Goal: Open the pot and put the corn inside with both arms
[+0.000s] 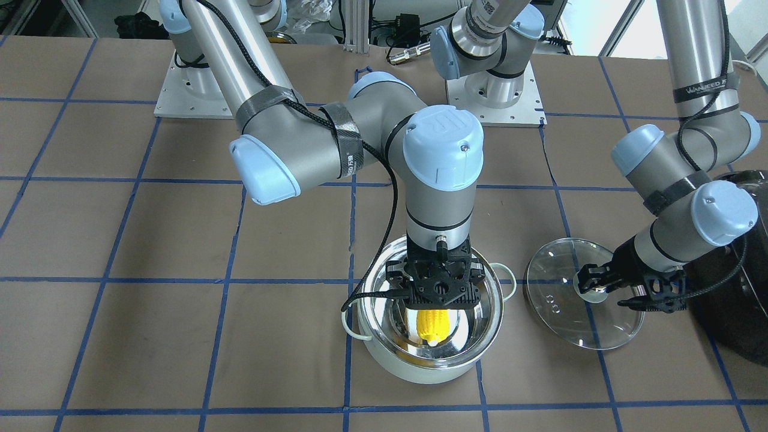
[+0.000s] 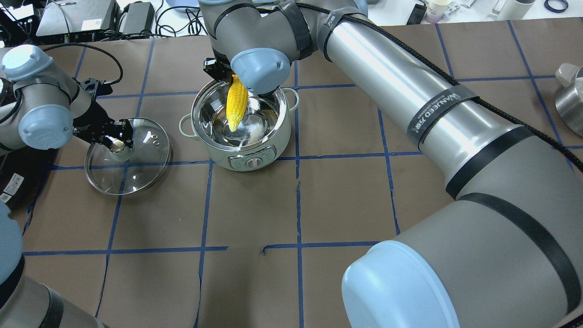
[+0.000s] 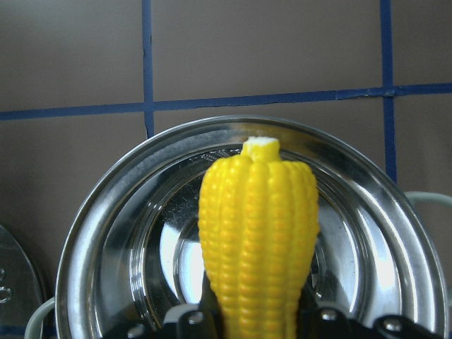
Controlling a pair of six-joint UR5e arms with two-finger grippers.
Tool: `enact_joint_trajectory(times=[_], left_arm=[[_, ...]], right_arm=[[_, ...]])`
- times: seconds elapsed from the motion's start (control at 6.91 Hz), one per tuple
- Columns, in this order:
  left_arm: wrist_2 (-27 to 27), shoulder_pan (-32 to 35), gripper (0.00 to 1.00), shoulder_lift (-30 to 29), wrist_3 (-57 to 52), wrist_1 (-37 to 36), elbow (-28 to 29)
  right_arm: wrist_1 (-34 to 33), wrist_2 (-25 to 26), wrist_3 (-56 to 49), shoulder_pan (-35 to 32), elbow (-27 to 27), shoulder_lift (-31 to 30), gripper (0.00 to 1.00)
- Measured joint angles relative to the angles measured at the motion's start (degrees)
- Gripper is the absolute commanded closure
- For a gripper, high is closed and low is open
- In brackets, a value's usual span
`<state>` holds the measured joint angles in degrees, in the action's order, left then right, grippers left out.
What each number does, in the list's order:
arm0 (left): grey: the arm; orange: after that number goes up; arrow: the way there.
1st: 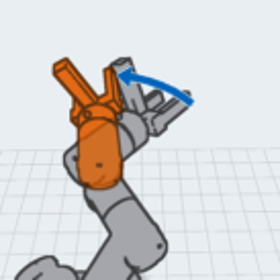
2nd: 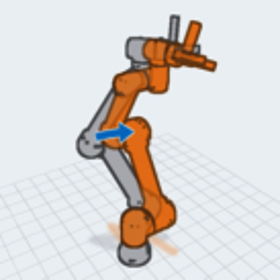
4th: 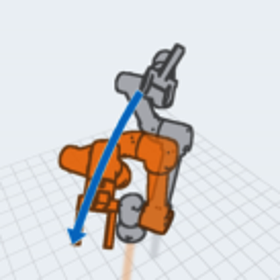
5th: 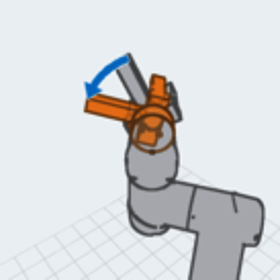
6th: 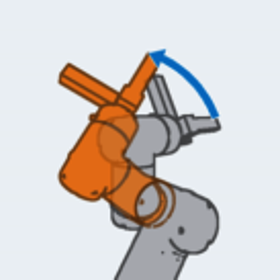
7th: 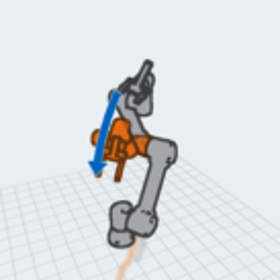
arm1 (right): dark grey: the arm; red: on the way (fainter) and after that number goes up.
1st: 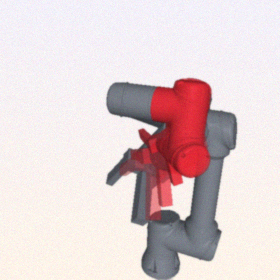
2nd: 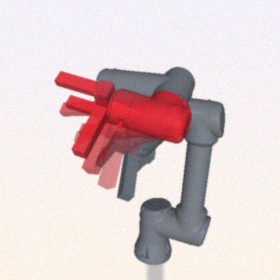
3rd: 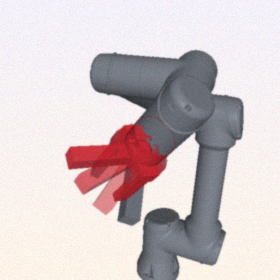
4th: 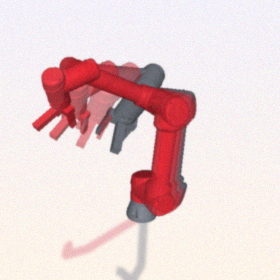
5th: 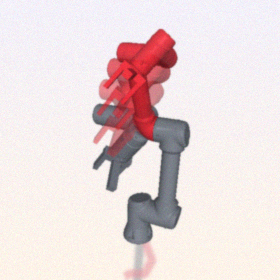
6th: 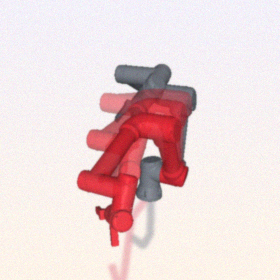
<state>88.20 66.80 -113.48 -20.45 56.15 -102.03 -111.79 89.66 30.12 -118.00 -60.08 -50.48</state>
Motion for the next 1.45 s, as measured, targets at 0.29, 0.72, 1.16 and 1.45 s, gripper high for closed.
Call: enact_joint_trajectory(times=[0.29, 0.72, 1.16, 1.45], left_arm=[[0.24, 0.22, 0.0, 1.76, -0.05, 1.36, 0.95], [0.71, 1.17, 0.0, 8.33, 0.04, 18.87, 8.72], [0.93, 1.39, 0.0, 15.49, 0.64, 33.9, 16.28], [1.07, 3.88, 0.0, 19.46, 7.73, 40.2, 19.5]], right_arm=[[-0.66, -0.07, 0.34, -0.11, -0.9, 0.61, 0.11], [-0.89, -0.04, 0.55, -0.12, -1.1, 0.19, 0.0], [0.97, 0.04, -0.15, 1.09, -2.71, -3.41, 0.0], [8.95, 0.04, -5.99, 6.27, -4.75, -9.97, 0.0]])
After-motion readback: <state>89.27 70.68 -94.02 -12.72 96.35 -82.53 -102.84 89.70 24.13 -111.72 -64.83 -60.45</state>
